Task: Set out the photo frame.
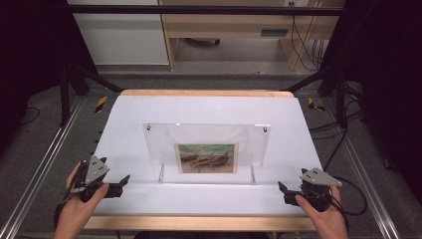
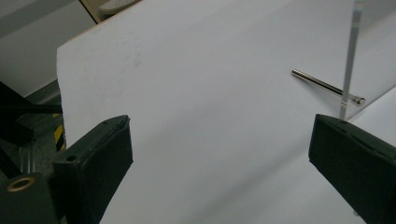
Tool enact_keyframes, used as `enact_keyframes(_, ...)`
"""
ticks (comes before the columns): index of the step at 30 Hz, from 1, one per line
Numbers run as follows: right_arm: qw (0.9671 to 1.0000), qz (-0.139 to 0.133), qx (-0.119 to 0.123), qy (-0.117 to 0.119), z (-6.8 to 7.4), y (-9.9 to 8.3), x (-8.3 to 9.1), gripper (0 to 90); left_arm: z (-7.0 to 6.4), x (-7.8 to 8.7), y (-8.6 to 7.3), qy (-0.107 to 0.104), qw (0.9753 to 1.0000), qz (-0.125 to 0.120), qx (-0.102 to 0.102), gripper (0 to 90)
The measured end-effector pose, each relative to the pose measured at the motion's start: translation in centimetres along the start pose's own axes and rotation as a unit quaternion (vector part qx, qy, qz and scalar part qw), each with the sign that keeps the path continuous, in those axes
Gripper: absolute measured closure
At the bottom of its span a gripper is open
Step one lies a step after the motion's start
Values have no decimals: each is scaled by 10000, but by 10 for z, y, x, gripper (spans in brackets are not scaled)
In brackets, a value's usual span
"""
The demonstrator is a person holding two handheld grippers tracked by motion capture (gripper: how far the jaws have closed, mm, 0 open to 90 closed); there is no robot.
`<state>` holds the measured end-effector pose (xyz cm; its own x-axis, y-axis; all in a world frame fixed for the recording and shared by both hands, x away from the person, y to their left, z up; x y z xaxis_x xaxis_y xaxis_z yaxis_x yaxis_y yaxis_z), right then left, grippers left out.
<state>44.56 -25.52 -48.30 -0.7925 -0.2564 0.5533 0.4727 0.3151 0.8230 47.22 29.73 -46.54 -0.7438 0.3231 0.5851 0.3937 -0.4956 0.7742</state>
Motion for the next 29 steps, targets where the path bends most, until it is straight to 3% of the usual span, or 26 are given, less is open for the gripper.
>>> enact_keyframes(5, 9999, 97, -128, -63, -9, -2, -14, 106, 8, -16, 5, -38, 10000, 3, 86, 57)
enact_keyframes(9, 9998, 18, -149, -154, -15, 0, -25, 106, 12, -24, 13, -34, 9996, -206, 208, 57)
enact_keyframes(16, 9985, -117, -423, -340, -26, 3, -40, 115, 18, -38, 18, 1, 9978, -465, 475, 54)
enact_keyframes(19, 9973, -171, -550, -455, -31, 6, -49, 116, 23, -51, 15, -85, 9938, -562, 955, 54)
enact_keyframes(20, 9973, -171, -550, -455, -31, 6, -49, 116, 23, -51, 15, -85, 9938, -562, 955, 54)
enact_keyframes(21, 9961, -241, -661, -531, -34, 8, -54, 120, 27, -57, 12, -53, 9907, -646, 1192, 54)
enact_keyframes(23, 9940, -337, -841, -613, -37, 10, -58, 120, 30, -62, 9, -7, 9872, -753, 1405, 54)
enact_keyframes(27, 9898, -491, -1157, -673, -41, 13, -65, 120, 35, -62, 0, 168, 9823, -890, 1641, 54)
enact_keyframes(28, 9898, -491, -1157, -673, -41, 13, -65, 120, 35, -62, 0, 168, 9823, -890, 1641, 54)
enact_keyframes(29, 9878, -544, -1302, -663, -40, 14, -67, 118, 35, -61, -2, 199, 9834, -846, 1591, 54)
Point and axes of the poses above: each handheld gripper's, and its own axes: x roughly backward along the jaws, y roughly out of its top, z roughly to its left, the point moved 7 cm from there along -x, roughly forward along the jaws, and after that the axes turned 2 degrees about -y, right-handed, at the moved point
